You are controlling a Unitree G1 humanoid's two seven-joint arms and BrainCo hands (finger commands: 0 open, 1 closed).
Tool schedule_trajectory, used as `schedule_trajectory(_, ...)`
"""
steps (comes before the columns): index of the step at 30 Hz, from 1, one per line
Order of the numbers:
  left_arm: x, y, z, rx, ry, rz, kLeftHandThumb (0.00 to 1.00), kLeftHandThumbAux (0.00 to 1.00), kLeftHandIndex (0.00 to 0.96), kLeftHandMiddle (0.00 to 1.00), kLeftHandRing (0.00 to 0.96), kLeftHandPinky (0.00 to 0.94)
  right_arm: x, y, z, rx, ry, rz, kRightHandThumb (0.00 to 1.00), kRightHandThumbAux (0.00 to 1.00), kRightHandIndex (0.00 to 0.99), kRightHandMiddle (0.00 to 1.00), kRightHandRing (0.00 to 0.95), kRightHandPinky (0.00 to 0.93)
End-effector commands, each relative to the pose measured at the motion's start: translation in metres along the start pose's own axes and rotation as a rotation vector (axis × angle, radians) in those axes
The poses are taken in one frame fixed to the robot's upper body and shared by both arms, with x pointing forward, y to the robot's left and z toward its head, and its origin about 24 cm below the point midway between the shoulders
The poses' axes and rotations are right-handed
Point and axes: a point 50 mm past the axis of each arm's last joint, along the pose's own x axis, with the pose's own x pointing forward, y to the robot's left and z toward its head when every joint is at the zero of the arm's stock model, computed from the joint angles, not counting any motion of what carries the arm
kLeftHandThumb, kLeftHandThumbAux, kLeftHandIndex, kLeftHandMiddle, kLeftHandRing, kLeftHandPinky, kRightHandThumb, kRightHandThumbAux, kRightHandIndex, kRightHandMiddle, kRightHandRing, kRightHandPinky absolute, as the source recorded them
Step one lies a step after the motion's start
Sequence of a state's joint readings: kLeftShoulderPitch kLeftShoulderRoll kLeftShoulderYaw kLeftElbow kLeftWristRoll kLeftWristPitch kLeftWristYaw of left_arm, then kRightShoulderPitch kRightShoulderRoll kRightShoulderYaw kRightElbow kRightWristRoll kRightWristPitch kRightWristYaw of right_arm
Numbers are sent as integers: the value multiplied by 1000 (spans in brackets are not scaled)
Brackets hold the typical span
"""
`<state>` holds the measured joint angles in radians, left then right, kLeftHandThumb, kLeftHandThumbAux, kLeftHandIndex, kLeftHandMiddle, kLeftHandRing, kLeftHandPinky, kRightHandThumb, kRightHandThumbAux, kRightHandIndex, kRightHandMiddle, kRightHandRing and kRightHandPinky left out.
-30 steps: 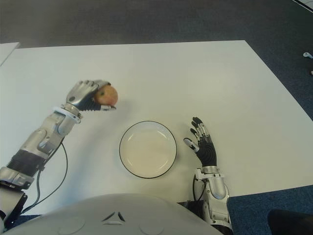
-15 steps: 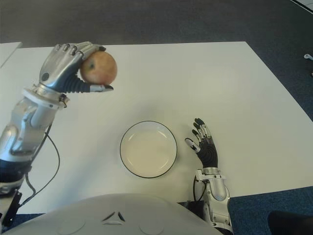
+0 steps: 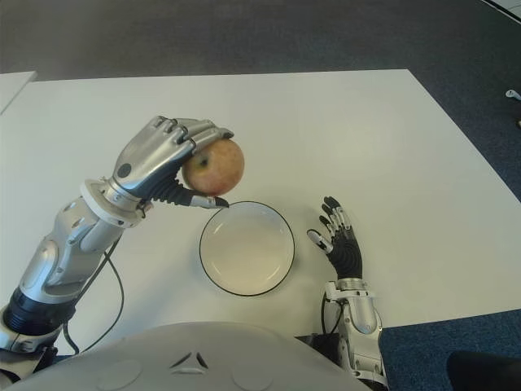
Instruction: Put the apples into the plate.
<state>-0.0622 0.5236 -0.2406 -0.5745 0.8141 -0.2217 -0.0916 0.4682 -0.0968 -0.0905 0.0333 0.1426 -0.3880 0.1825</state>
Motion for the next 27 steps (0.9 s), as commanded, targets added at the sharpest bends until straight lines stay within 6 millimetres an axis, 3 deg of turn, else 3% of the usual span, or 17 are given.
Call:
schedule_trajectory(1, -2, -7, 10, -37, -59, -19, 851, 666, 401, 533, 836, 822, -10, 3, -20, 20, 140, 1, 71, 596, 1, 8, 0, 0)
schedule_trajectory(10, 3, -18, 29, -94, -175, -105, 851, 667, 399, 537, 842, 853, -10, 4, -19, 24, 139, -2, 86, 587, 7, 13, 0, 0)
schedule_trajectory(16, 0, -50, 42, -119, -203, -191, 851, 667, 398, 538, 847, 849, -10, 7, -16, 26, 133, -4, 91, 585, 8, 6, 0, 0)
schedule_trajectory(27, -12, -71, 34, -79, -151, -282, 851, 666, 399, 530, 839, 836, -10, 8, -15, 25, 139, -17, 89, 569, 11, 3, 0, 0)
